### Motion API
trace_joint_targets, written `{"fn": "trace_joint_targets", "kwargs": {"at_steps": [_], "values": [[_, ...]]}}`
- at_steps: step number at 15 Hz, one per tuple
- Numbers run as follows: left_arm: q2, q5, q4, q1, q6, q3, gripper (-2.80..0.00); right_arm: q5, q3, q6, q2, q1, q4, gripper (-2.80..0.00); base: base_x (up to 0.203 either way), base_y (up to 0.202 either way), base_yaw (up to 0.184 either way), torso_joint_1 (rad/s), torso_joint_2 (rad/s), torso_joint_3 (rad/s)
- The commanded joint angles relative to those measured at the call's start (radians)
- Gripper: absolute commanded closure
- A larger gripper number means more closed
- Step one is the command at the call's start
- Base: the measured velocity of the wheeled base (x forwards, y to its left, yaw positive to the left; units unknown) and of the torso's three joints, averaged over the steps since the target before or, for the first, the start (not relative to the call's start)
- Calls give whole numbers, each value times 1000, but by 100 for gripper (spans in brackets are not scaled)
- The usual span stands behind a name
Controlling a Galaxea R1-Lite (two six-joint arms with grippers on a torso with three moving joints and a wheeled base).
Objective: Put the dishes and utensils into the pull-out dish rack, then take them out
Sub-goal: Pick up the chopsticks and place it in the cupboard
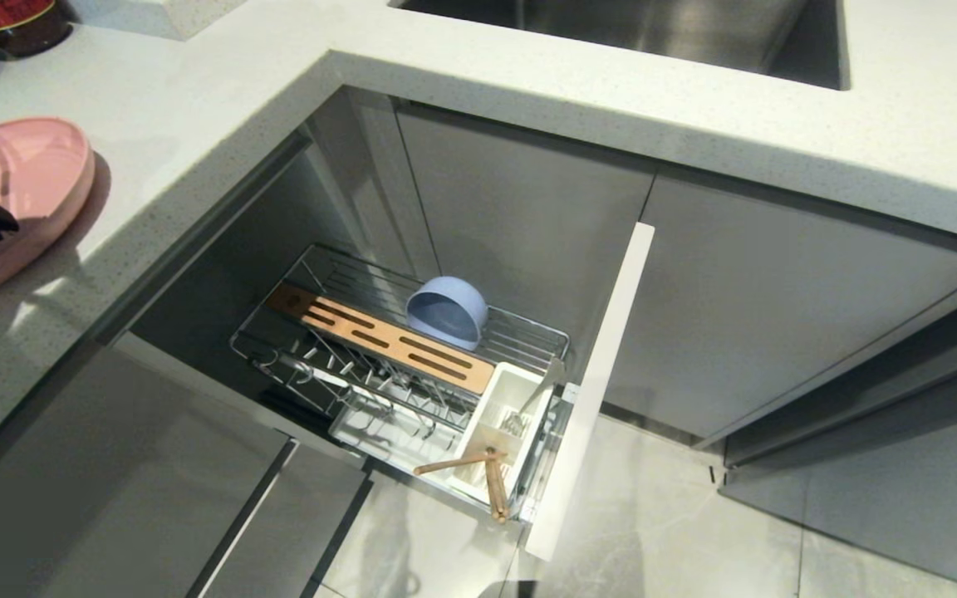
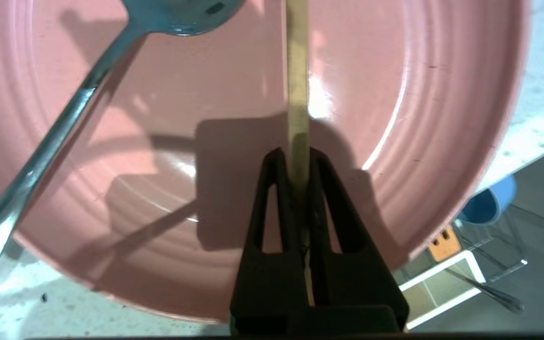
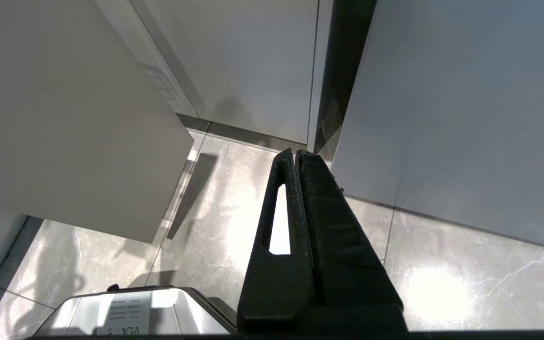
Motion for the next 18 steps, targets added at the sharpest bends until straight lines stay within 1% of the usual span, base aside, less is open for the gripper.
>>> {"fn": "trace_joint_targets", "kwargs": {"at_steps": [1,5,7,11,13,15,18], "values": [[4,2,6,0,-3,0,0,0,0,1,-4,0,0,0,0,0,0,0,0,0],[-8,3,4,-1,-2,-3,0,0,0,1,-4,0,0,0,0,0,0,0,0,0],[-40,5,-3,-1,-3,-7,0,0,0,1,-4,0,0,0,0,0,0,0,0,0],[-153,5,-101,-16,-7,-9,0,0,0,1,-4,0,0,0,0,0,0,0,0,0],[-198,4,-151,-89,-48,-9,0,0,0,1,-4,0,0,0,0,0,0,0,0,0],[-224,2,-186,-198,-110,-9,0,0,0,1,-4,0,0,0,0,0,0,0,0,0],[-230,-11,-178,-388,-190,-7,0,0,0,1,-4,0,0,0,0,0,0,0,0,0]]}}
